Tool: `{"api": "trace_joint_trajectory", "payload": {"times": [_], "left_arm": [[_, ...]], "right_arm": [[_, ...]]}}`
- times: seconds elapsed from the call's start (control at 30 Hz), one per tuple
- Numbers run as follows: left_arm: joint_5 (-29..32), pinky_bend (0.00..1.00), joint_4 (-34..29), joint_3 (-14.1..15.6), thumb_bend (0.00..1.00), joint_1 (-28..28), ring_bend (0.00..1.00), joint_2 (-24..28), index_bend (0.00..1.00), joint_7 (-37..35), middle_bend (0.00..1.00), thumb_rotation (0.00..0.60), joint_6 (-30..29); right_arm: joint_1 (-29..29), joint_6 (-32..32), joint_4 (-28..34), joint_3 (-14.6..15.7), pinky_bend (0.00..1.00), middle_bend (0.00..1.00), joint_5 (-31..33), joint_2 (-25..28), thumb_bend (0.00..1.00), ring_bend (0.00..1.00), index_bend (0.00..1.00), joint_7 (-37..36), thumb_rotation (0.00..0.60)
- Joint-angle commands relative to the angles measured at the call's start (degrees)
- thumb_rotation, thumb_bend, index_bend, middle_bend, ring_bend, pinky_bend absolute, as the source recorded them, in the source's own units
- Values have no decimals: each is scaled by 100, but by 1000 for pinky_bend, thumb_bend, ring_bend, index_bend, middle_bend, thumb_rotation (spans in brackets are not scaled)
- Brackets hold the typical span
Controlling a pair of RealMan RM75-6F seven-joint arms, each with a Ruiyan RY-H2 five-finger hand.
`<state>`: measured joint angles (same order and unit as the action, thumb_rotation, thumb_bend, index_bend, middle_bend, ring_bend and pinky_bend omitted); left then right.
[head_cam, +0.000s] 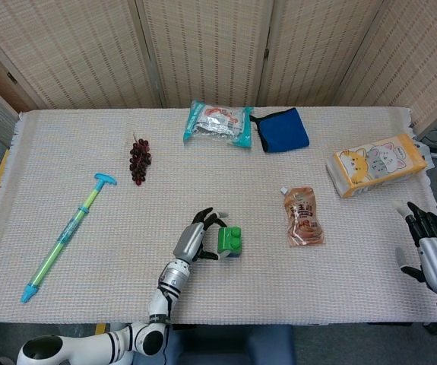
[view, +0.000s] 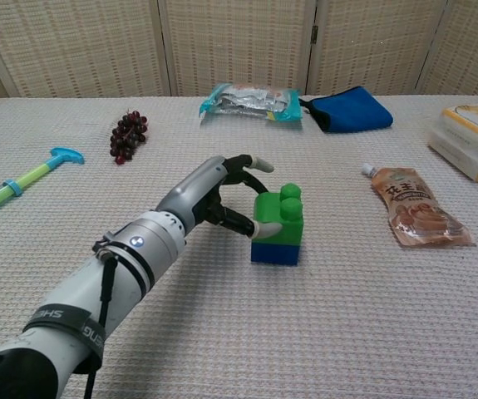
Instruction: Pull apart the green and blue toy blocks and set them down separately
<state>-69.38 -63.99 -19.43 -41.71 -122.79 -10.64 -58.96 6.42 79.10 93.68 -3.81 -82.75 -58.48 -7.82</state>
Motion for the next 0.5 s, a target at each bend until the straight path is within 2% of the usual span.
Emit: {"api": "trace_joint_trajectory", "payload": {"times": [0.03, 0.3, 0.5], "left_arm": [[-36, 0, 194, -25, 249, -36, 90, -113, 282, -137, 440, 600, -9], [-74, 0, 367, -39, 277, 7, 143, -191, 397, -242, 577, 600, -130], [-191, 0, 248, -43, 349, 197, 224, -164, 504, -320, 723, 600, -567]], "right_arm": [[-22, 45, 7, -7, 0, 0, -14, 27, 557, 0, 0, -63, 600], [-8, 11, -33, -15, 0, 0, -1, 13, 557, 0, 0, -72, 600], [52, -100, -70, -14, 0, 0, 28, -65, 556, 0, 0, 28, 600]]}}
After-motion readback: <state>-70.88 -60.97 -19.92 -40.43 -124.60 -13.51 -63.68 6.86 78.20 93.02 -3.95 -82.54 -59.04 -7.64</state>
